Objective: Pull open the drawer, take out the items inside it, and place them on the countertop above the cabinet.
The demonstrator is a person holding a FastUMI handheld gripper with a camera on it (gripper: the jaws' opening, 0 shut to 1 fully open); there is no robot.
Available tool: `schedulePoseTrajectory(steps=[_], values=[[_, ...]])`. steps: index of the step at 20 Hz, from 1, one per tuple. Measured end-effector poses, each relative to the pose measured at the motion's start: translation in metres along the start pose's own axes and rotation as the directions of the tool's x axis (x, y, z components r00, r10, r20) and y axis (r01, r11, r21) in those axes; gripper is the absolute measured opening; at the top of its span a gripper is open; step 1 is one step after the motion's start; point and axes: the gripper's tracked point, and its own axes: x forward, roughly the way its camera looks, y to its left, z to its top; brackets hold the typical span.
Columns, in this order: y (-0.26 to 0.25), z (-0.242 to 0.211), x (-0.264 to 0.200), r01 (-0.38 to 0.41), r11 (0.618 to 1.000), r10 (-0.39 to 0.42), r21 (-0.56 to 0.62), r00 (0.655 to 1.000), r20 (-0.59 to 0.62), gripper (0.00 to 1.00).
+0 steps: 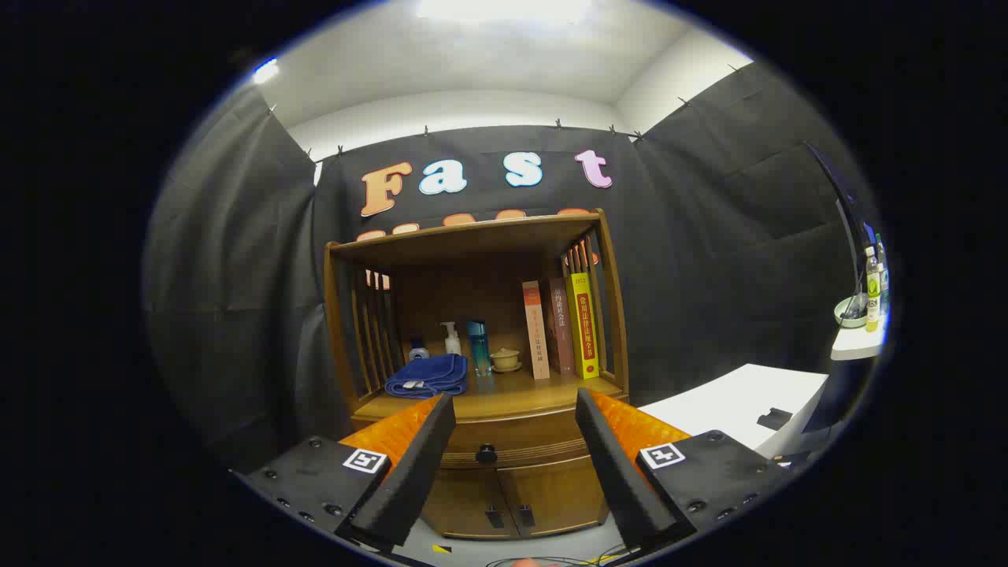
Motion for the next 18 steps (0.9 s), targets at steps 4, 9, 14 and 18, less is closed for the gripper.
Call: schedulePoseTrajectory(steps=[4, 9, 14, 18], values=[[0.000, 0.006, 0.000, 0.001, 1.000, -0.001, 0.002, 1.000, 0.007, 1.00], [0.002, 0.016, -0.007, -0.002, 1.000, 0.002, -0.004, 0.999, 0.032, 1.00], [0.004, 0.014, -0.007, -0.007, 1.000, 0.007, -0.002, 0.999, 0.034, 1.00], [0.003, 0.014, -0.008, -0.007, 1.000, 0.007, 0.001, 0.999, 0.039, 1.00]])
